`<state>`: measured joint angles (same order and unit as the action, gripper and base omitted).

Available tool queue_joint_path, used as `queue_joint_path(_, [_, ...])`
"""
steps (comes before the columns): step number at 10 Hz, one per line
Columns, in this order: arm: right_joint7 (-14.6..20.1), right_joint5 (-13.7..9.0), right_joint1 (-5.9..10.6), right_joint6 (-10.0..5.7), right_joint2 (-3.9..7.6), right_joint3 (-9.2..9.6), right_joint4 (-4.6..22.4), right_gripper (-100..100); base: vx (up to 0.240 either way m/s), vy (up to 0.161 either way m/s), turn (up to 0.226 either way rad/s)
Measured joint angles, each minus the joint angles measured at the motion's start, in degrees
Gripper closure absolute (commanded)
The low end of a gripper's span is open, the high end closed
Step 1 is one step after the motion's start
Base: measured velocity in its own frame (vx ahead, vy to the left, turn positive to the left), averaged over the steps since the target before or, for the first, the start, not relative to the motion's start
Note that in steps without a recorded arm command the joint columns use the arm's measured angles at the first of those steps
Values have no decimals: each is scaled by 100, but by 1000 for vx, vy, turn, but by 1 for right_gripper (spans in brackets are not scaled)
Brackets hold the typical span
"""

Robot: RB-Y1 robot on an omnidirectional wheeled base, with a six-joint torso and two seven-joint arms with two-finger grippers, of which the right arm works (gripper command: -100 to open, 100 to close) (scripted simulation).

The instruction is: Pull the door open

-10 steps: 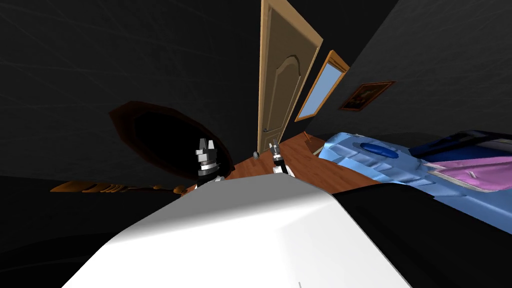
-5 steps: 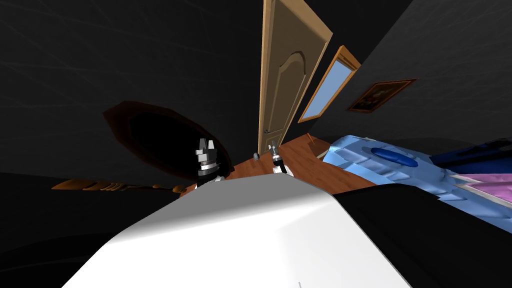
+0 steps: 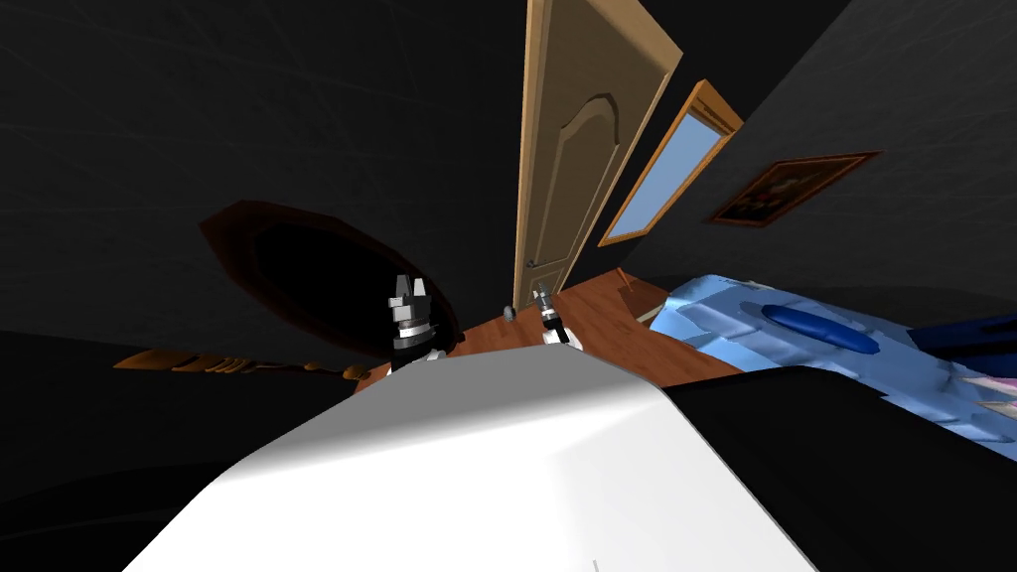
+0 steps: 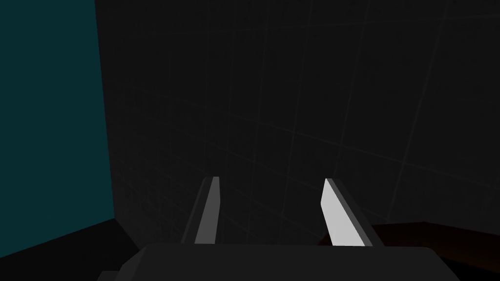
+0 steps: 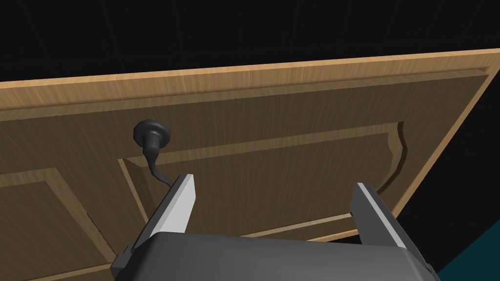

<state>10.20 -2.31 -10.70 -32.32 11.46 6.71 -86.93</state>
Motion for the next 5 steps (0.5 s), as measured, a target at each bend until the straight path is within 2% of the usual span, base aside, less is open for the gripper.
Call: queue_joint_path(5, [26, -94, 265, -121, 212, 34, 673, -100, 83, -84, 83])
